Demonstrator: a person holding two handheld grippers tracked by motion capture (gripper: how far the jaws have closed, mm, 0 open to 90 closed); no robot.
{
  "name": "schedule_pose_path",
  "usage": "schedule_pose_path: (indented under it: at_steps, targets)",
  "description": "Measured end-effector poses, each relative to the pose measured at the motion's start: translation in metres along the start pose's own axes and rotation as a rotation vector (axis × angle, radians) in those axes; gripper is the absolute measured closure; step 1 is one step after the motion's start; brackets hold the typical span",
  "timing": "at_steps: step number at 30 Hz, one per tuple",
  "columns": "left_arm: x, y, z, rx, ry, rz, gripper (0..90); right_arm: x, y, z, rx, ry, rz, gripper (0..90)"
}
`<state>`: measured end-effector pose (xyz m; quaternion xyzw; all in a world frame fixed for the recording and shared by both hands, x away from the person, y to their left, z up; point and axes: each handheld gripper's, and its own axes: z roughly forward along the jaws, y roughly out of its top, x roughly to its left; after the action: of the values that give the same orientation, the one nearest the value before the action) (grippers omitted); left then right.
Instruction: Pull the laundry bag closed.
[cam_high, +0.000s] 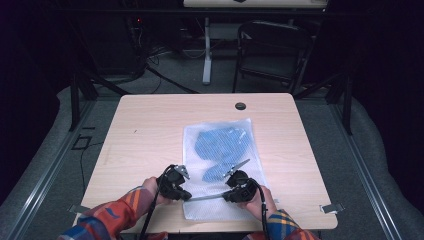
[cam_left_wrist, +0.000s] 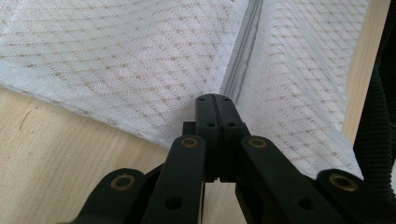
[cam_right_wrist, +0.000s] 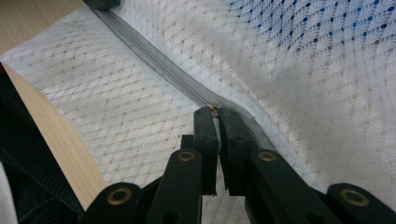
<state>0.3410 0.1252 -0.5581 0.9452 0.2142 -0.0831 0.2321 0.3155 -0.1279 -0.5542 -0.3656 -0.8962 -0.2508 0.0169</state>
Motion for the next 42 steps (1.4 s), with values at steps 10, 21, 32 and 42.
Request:
schedule_pose_path:
  at_steps: [10,21,32,42]
  targets:
    - [0.0,0.0,0.0,0.0,-0.001,0.001,90.0,-0.003,-0.004,-0.004,0.004,0.002,0.002,86.7]
    - [0.0,0.0,0.0,0.0,0.0,0.001,90.0,-0.008,-0.009,-0.008,0.01,-0.009,0.028,86.7]
    - [-0.009,0.007,-0.007,-0.081,0.042,0.055,90.0,-0.006,-0.009,-0.003,0.02,-0.012,0.015,86.7]
    - [-0.024,0.031,0.01,-0.112,0.05,0.126,90.0,-0.006,-0.008,-0.002,0.024,-0.021,0.009,86.6]
